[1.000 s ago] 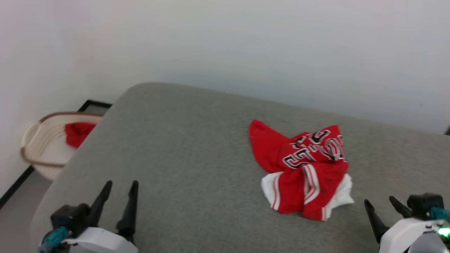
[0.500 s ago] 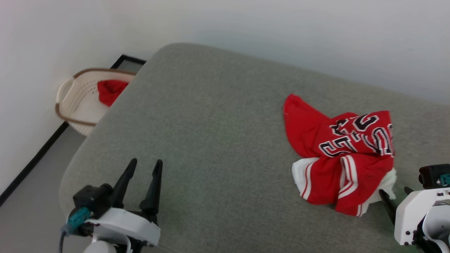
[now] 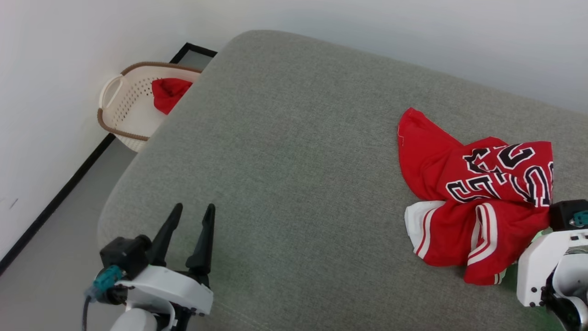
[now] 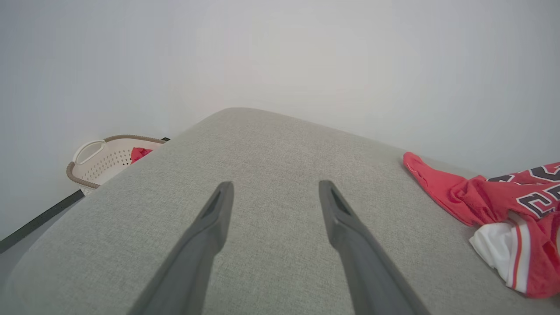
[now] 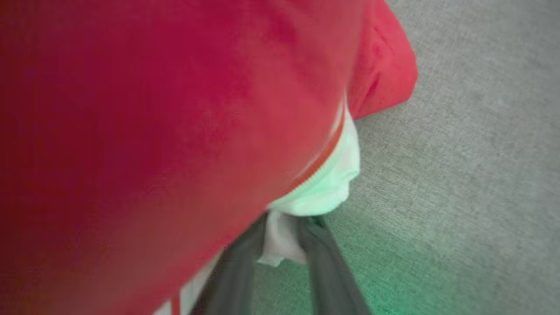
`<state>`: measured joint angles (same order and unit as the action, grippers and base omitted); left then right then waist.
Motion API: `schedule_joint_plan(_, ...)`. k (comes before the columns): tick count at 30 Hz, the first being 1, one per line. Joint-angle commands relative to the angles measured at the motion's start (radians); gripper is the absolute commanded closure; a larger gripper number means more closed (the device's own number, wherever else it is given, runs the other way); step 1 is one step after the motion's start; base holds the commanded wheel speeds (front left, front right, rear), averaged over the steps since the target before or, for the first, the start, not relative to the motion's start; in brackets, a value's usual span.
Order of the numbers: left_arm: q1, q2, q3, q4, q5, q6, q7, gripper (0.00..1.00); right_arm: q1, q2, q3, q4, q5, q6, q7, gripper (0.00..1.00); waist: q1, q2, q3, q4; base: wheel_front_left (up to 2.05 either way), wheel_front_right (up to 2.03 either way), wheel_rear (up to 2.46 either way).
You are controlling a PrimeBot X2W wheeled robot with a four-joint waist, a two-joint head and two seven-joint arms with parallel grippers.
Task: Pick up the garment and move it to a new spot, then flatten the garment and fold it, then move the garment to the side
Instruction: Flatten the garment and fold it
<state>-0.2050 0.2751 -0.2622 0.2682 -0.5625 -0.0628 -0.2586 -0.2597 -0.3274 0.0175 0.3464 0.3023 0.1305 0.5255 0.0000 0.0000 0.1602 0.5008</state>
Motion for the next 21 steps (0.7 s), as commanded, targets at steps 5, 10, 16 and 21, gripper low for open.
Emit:
schedule_joint_plan(5, 0.015, 0.009, 0.025, 0.012, 0.011, -0.006, -0.006, 0.00, -0.005, 0.005, -0.005, 0.018, -0.002, 0.000, -0.005, 1.00, 0.0000, 0.0000, -0.024, -0.038, 0.00, 0.00, 0.00)
schedule_joint_plan(10, 0.025, 0.023, 0.035, 0.009, 0.012, -0.001, -0.007, 0.00, -0.010, 0.005, -0.012, -0.015, 0.007, 0.000, 0.001, 1.00, 0.0000, 0.0000, -0.047, -0.077, 0.00, 0.00, 0.00)
schedule_joint_plan(16, 0.049, 0.052, 0.051, -0.007, 0.009, 0.009, -0.001, 0.00, 0.028, -0.018, -0.048, -0.095, 0.021, 0.000, 0.028, 1.00, 0.0000, 0.0000, -0.091, -0.165, 0.00, 0.00, 0.00)
schedule_joint_plan(21, 0.065, 0.068, 0.056, -0.020, 0.000, 0.013, 0.011, 0.00, 0.079, -0.033, -0.123, -0.150, 0.021, 0.000, 0.046, 1.00, 0.0000, 0.0000, -0.114, -0.230, 0.00, 0.00, 0.00)
